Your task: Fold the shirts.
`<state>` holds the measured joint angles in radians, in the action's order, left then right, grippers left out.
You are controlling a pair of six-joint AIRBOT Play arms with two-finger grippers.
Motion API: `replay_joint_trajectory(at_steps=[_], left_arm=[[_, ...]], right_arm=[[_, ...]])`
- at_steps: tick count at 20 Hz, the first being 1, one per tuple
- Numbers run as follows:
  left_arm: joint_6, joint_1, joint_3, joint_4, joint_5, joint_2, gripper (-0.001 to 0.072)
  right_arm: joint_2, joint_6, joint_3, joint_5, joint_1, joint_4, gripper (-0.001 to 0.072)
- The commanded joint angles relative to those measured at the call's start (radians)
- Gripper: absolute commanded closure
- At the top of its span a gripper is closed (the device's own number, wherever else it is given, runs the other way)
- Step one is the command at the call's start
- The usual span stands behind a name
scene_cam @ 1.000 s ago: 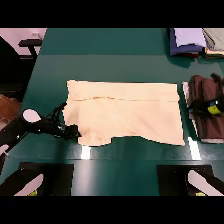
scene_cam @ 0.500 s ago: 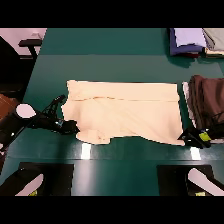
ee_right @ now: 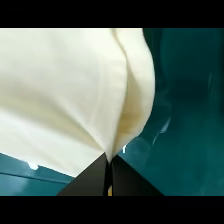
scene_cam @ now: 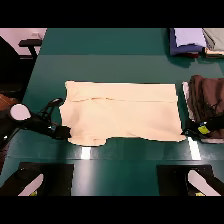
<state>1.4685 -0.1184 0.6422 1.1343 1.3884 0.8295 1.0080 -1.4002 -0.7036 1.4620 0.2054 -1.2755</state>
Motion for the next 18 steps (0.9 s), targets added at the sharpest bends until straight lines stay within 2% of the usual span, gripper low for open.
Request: replay_joint_trajectory(at_steps=[1,3,6,10,14,18], left_arm=[[0.027,0.000,0.064,0.078,0.166,-0.115,0.0682],[0.029,0.000,0.143,0.078,0.186,-0.136,0.0683],[0.043,0.000,0.238,0.090,0.068,-0.094,0.0683],[-0.011,0.000,0.332,0.138,-0.094,0.088,0.0682],[-0.023,0.001,0.480,0.227,-0.240,0.335,0.0681],[-0.039,0.001,0.588,0.228,-0.380,0.518,0.0681]], right_arm=[[-0.126,-0.002,-0.052,0.124,-0.040,-0.095,0.0696],[-0.193,-0.006,-0.080,0.127,-0.058,-0.096,0.0696],[-0.169,-0.017,-0.175,0.102,-0.113,-0.097,0.0696],[0.044,-0.017,-0.345,0.003,-0.192,-0.095,0.0696],[0.298,-0.018,-0.526,-0.055,-0.200,-0.043,0.0696],[0.492,-0.017,-0.687,-0.093,-0.200,0.008,0.0696]])
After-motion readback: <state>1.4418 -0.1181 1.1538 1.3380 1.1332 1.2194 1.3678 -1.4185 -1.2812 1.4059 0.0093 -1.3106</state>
